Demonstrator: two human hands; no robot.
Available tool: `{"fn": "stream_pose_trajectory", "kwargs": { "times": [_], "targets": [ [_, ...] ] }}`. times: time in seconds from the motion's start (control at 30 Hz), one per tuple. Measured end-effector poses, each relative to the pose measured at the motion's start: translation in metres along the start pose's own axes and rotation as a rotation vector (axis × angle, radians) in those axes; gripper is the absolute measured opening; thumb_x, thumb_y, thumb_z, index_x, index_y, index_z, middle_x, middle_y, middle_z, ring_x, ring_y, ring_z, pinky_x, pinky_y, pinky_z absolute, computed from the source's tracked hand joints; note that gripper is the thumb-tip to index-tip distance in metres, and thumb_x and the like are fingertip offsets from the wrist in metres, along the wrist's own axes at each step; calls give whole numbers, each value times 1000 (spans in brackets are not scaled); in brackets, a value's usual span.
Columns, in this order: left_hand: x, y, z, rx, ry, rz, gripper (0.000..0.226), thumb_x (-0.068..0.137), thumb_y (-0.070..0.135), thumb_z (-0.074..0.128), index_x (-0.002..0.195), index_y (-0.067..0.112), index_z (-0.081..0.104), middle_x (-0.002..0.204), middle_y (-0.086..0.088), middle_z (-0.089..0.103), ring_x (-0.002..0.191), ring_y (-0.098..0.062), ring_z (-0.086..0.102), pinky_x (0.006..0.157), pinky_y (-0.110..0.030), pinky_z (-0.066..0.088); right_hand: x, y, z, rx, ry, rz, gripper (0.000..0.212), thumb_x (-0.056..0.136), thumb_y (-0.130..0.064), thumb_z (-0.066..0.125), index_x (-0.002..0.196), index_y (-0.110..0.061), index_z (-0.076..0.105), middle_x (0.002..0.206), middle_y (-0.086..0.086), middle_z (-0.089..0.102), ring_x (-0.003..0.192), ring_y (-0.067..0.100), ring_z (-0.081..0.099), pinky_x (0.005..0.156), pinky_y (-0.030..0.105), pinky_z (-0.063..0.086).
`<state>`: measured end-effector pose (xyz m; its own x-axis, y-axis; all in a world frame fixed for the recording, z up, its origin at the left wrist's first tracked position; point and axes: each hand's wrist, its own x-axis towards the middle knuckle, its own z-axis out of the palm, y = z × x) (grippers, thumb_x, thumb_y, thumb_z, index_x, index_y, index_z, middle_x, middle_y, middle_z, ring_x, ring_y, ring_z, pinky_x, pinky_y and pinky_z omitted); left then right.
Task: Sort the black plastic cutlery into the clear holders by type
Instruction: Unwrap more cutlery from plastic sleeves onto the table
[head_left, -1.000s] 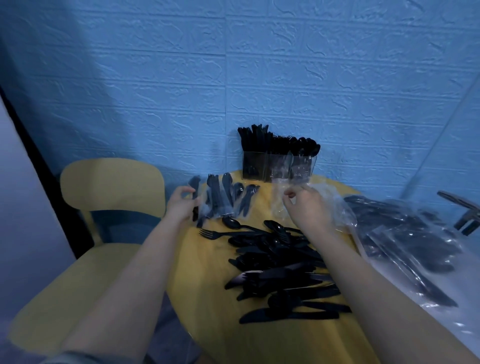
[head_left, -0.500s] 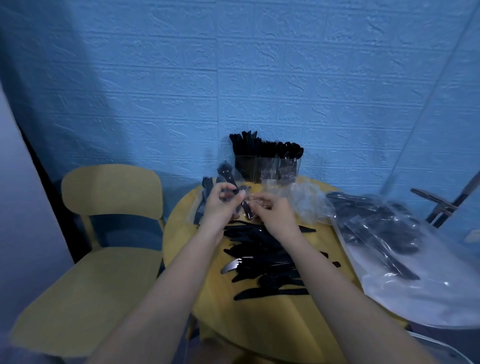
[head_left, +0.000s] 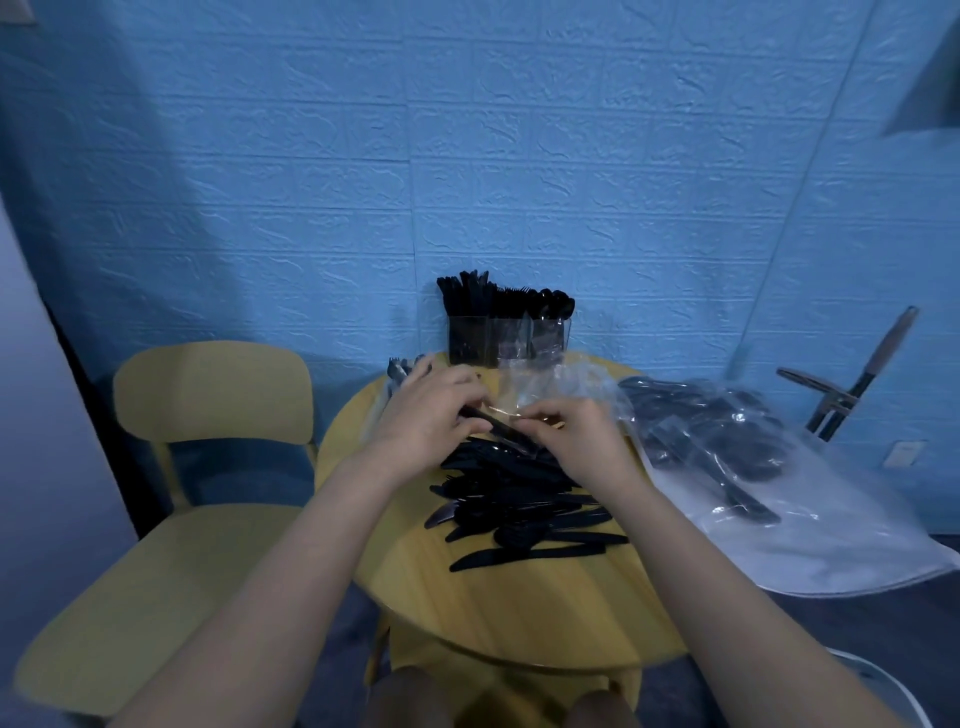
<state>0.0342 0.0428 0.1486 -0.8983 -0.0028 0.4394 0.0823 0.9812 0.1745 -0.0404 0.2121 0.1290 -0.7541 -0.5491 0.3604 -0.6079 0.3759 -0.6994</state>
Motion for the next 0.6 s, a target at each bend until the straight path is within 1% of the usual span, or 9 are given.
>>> {"fn": "stream_pose_trajectory", "kwargs": {
  "times": [0.07, 0.13, 0.17, 0.23, 0.3, 0.37, 0.47, 0.53, 0.6],
  "targets": [
    [-3, 5, -2, 24, -12, -12, 16, 89, 38, 60, 101, 29, 65, 98, 18, 51, 101, -9, 50, 100, -22, 24, -4, 0, -3, 15, 1, 17, 9, 85, -19, 70, 91, -18, 76, 67, -16, 62, 61, -3, 53, 58, 10, 39],
    [-7, 8, -1, 54, 0, -26, 14, 90, 38, 59, 97, 28, 65, 99, 17, 54, 92, -10, 49, 90, -21, 30, -8, -1, -4, 88, -30, 53, 7, 84, -21, 70, 89, -19, 76, 68, -10, 65, 61, 2, 56, 59, 10, 44],
    [-9, 9, 0, 61, 12, -32, 14, 90, 38, 59, 96, 28, 65, 99, 16, 54, 88, -9, 48, 88, -21, 30, -10, -1, -5, 148, -46, 79, 6, 85, -21, 69, 87, -22, 75, 71, -5, 68, 65, 8, 61, 64, 14, 49],
    [-13, 10, 1, 76, 37, -35, 15, 91, 39, 57, 96, 27, 65, 100, 15, 54, 82, -6, 41, 81, -21, 27, -12, 0, -4, 266, -63, 116, 10, 86, -20, 68, 82, -27, 73, 77, 0, 71, 77, 20, 68, 77, 29, 57],
    [-16, 12, 3, 108, 62, -17, 17, 92, 39, 56, 96, 26, 66, 100, 14, 55, 78, -5, 37, 77, -20, 23, -14, 1, -1, 356, -64, 154, 14, 87, -18, 67, 79, -29, 72, 81, 1, 73, 85, 23, 69, 83, 39, 57],
    [-18, 12, 6, 137, 89, 0, 15, 93, 36, 56, 95, 26, 67, 97, 14, 54, 76, -5, 37, 79, -20, 23, -15, 2, 2, 443, -52, 215, 14, 86, -17, 68, 78, -26, 74, 83, 2, 74, 88, 22, 69, 88, 42, 55],
    [-22, 14, 11, 170, 138, 19, 5, 86, 28, 67, 84, 24, 70, 86, 11, 57, 72, -10, 53, 81, -26, 34, -17, 2, 8, 560, -23, 300, 13, 85, -15, 69, 76, -22, 76, 84, 3, 74, 91, 23, 69, 92, 43, 53],
    [-23, 12, 16, 189, 185, 34, 12, 73, 21, 81, 70, 22, 69, 73, 9, 58, 60, -14, 59, 67, -30, 42, -16, 1, 12, 627, 8, 345, 17, 84, -14, 70, 72, -23, 76, 86, 4, 75, 92, 23, 69, 94, 43, 52],
    [-25, 15, 19, 198, 205, 40, 19, 65, 18, 86, 64, 21, 68, 67, 7, 57, 53, -14, 58, 57, -29, 44, -16, 1, 16, 695, 47, 380, 20, 84, -12, 69, 68, -21, 76, 85, 5, 75, 91, 24, 69, 94, 43, 52]
  ]
}}
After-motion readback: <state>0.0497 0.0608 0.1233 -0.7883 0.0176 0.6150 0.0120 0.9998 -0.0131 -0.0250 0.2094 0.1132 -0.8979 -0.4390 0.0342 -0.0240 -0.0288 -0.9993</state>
